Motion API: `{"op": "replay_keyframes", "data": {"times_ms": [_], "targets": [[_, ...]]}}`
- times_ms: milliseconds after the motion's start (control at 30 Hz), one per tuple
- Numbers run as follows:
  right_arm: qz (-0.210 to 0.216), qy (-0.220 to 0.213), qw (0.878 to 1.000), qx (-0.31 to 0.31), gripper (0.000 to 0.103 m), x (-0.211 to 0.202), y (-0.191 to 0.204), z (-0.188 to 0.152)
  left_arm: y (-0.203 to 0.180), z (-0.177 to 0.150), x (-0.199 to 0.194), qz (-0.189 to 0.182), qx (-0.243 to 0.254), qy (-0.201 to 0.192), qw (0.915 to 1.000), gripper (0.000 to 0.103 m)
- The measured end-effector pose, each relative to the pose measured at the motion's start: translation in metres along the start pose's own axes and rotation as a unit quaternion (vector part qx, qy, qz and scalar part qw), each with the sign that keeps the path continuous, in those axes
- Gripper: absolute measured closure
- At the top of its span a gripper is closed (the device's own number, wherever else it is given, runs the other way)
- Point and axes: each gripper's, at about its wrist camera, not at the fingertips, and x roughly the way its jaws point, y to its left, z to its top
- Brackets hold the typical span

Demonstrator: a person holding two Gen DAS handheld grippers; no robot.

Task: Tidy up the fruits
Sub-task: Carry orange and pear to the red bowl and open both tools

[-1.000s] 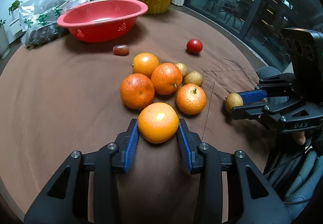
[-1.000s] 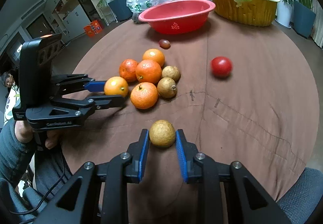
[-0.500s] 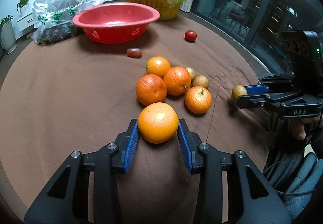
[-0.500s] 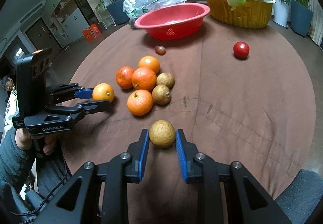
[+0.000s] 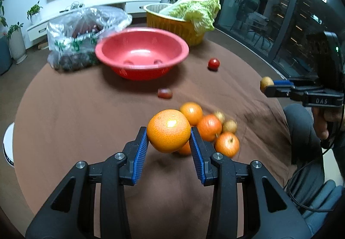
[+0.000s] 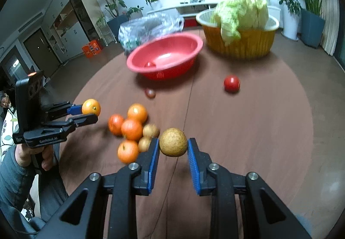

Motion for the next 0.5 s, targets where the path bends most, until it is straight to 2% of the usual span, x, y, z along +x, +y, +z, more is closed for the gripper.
{"op": "replay_keyframes", "data": {"times_ms": [267, 500], "targets": [[0.0, -0.047, 0.998, -0.048, 0.074, 0.007, 0.011, 0.074, 0.002, 0.064, 0.005, 0.023, 0.028, -0.03, 0.9989, 0.067], [-0.008, -0.032, 0.996, -0.079, 0.074, 0.051, 0.011, 0.123, 0.023, 0.117, 0.039, 0.058, 0.033, -0.02, 0.9976, 0.066]]}}
